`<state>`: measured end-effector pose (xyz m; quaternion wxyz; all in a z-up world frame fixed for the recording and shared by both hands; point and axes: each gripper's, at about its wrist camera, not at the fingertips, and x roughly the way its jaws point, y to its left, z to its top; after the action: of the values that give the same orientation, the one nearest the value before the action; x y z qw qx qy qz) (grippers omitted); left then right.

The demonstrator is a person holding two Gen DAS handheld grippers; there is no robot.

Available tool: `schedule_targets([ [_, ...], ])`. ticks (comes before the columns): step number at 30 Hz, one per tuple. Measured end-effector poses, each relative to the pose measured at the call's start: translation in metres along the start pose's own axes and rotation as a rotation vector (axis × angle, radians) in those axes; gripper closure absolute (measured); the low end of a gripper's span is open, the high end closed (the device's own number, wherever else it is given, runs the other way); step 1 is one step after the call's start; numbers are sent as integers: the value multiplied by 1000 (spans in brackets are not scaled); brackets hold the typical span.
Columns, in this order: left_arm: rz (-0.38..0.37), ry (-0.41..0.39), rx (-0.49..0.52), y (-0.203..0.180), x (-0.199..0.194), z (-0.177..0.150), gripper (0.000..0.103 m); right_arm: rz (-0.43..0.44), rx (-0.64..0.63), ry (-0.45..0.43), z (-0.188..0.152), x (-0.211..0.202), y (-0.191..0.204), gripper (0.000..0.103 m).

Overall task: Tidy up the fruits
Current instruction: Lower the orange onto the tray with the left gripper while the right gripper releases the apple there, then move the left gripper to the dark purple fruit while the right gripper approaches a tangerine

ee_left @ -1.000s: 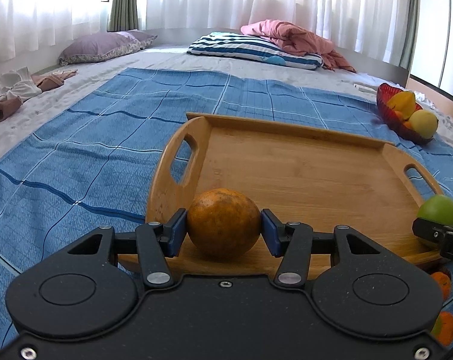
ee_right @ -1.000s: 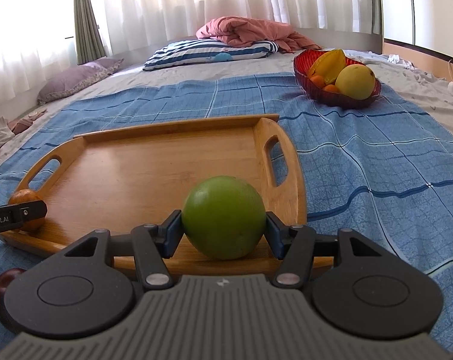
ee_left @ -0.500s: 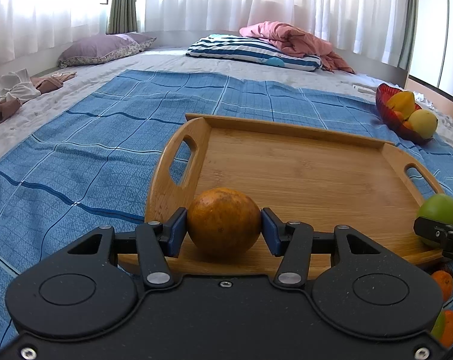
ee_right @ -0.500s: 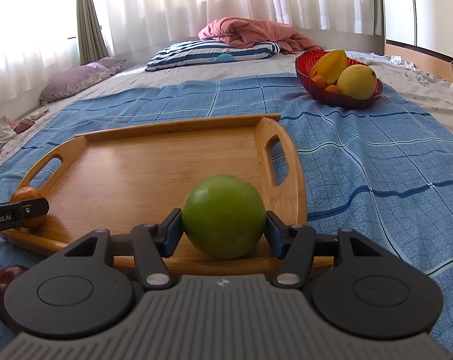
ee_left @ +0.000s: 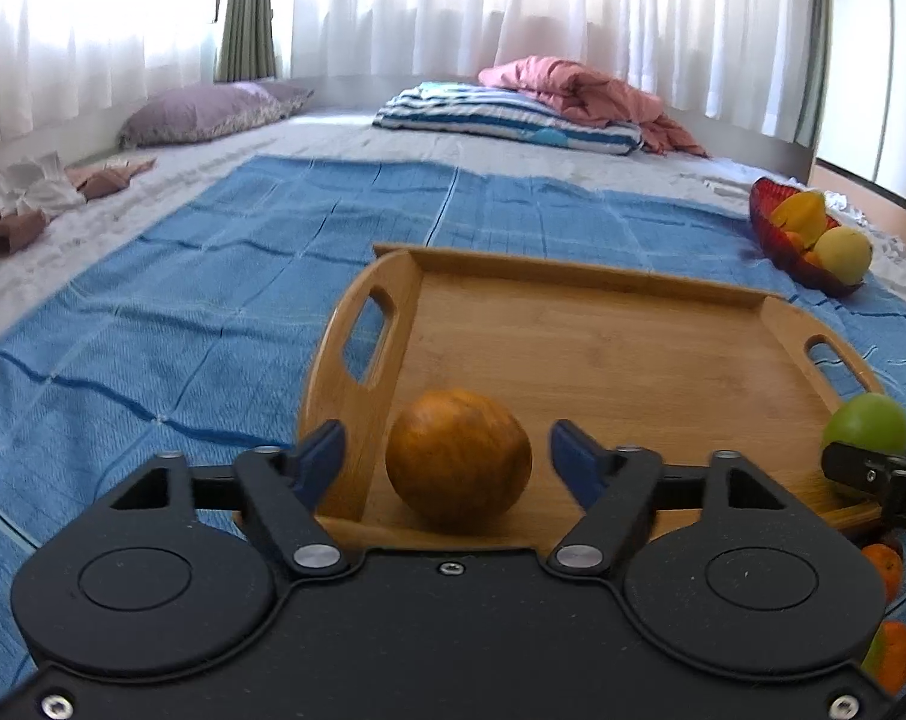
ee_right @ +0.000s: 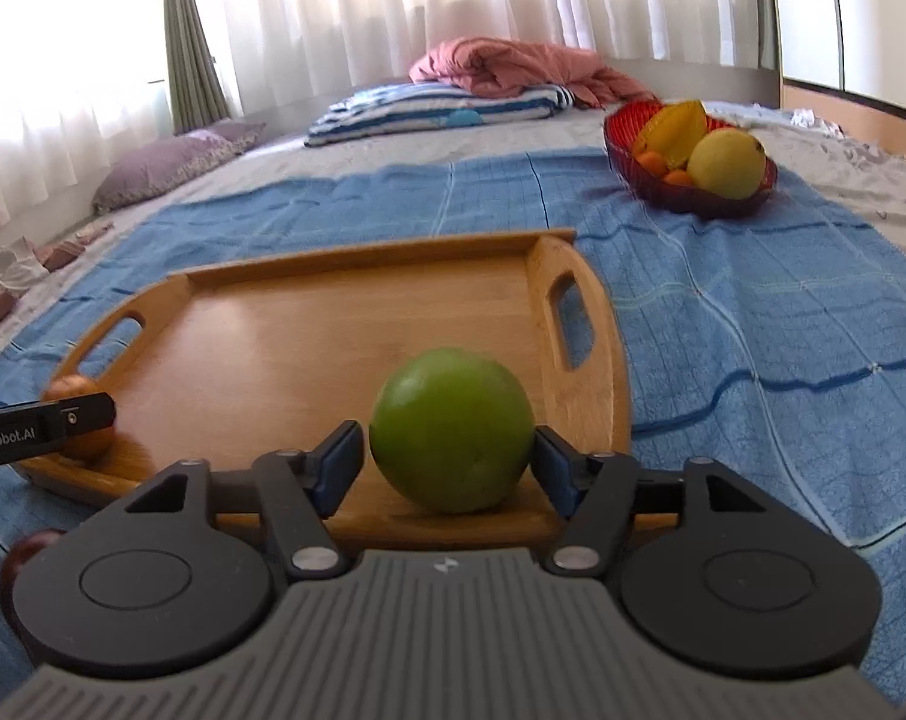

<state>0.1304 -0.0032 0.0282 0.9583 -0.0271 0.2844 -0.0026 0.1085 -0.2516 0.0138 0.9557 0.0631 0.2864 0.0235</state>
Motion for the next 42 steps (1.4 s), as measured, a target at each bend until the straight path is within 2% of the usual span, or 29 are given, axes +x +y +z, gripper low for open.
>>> schedule_targets([
  [4,-10,-27,9,0,-11,4,15,-16,-41,-36,3,-10,7,13],
  [8,-25,-44,10,1,-22,4,5,-22,-63,-62,3,-20,11,11],
  [13,-42,-55,13,4,-38,0,1,-19,-62,-96,-2,-34,12,7],
  [24,-95,-69,29,4,-68,-28,0,-13,-59,-156,-27,-64,12,0],
  [36,-116,-40,113,-8,-84,-62,0,-34,-134,-177,-58,-78,26,0],
  [42,-120,-30,119,-9,-85,-68,0,-77,-187,-196,-71,-83,34,0],
])
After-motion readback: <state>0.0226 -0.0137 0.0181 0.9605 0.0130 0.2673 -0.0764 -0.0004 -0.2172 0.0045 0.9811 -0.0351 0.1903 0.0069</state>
